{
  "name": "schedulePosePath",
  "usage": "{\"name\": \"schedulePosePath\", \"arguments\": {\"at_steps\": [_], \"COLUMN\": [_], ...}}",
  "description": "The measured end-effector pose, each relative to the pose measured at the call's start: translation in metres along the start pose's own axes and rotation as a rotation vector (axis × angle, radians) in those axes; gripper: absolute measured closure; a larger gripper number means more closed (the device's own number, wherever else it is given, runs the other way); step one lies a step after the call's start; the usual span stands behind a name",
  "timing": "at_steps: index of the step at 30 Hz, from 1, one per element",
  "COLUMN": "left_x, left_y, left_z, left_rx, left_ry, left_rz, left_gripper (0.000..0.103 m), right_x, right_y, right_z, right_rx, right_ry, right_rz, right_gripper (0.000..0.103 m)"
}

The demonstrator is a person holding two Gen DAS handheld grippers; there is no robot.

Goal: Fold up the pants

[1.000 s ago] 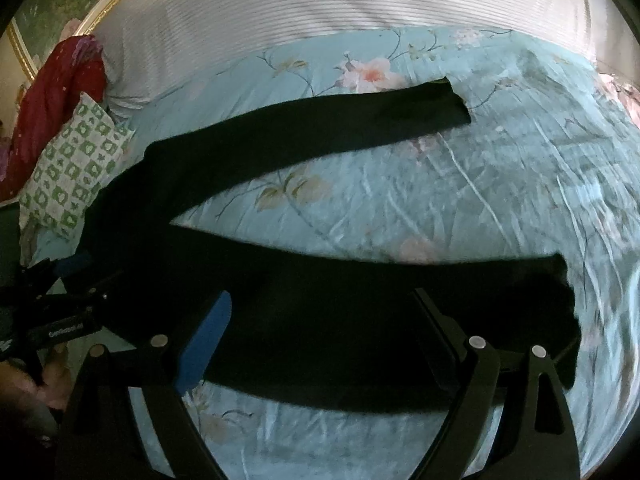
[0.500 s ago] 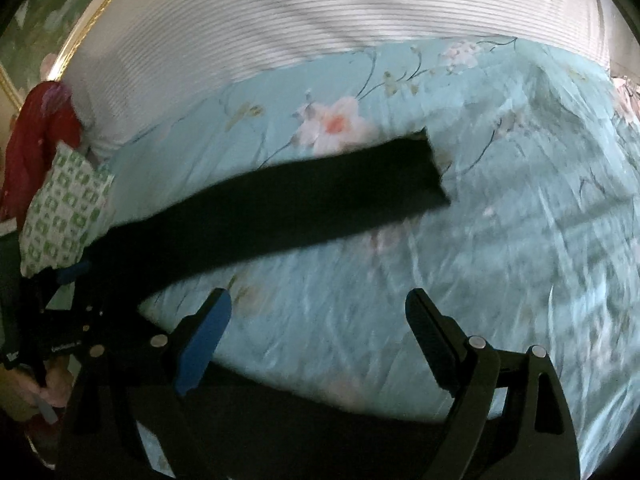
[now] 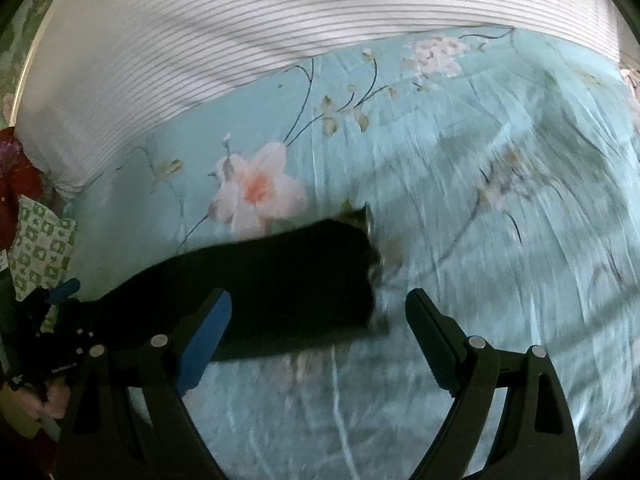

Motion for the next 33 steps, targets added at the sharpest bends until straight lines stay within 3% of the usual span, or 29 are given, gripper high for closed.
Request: {"name": "schedulePosePath", "arguments": {"at_steps": [5, 9, 10, 11, 13, 15, 17, 25, 33], "left_x": [-0.007, -0.012, -0.013, -0.015, -0.017, -0.017, -0.016, 0.003, -0.010], "left_y": [-0.014, -0.017, -0.017, -0.017, -0.016, -0.015, -0.013, 0.017, 0.072], "left_z": [-0.024, -0.039, -0.042, -0.047, -0.050, -0.046, -0.040, 0.018, 0.079], "left_rx": [0.055, 0.102, 0.117, 0.136, 0.157, 0.139, 0.122, 0.040, 0.007], "left_ry": [0.040, 0.086, 0.101, 0.122, 0.169, 0.173, 0.176, 0.242, 0.293], "left_rz": [-0.036, -0.049, -0.054, -0.061, -0.062, -0.072, -0.088, -0.067, -0.062], "left_gripper": [0.014, 0.024, 0.032, 0.052, 0.083, 0.088, 0.095, 0.098, 0.099], "right_x": [-0.011, -0.014, -0.014, -0.013, -0.011, -0.011, -0.009, 0.007, 0.017], "right_y": [-0.023, -0.032, -0.033, -0.035, -0.036, -0.037, -0.035, -0.007, 0.044], "right_z": [-0.020, -0.035, -0.039, -0.042, -0.042, -0.036, -0.027, 0.032, 0.076], "right_rx": [0.008, 0.036, 0.042, 0.051, 0.044, 0.026, -0.001, -0.078, -0.076], "right_ry": [-0.012, -0.066, -0.078, -0.086, -0.065, -0.074, -0.100, -0.172, -0.120], "right_rz": [0.033, 0.056, 0.062, 0.076, 0.102, 0.105, 0.116, 0.177, 0.331], "right_gripper": [0.016, 0.032, 0.039, 0.044, 0.078, 0.092, 0.093, 0.094, 0.095]}}
Point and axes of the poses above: each gripper's, at about its wrist camera, not at the fingertips, and z roughly against the way its jaws point, x to its left, y to its underside, the point moved 1 cm from there along -z, roughly the way its jaws point, and after that the axes turned 13 degrees about -y, right-handed, at the moved point
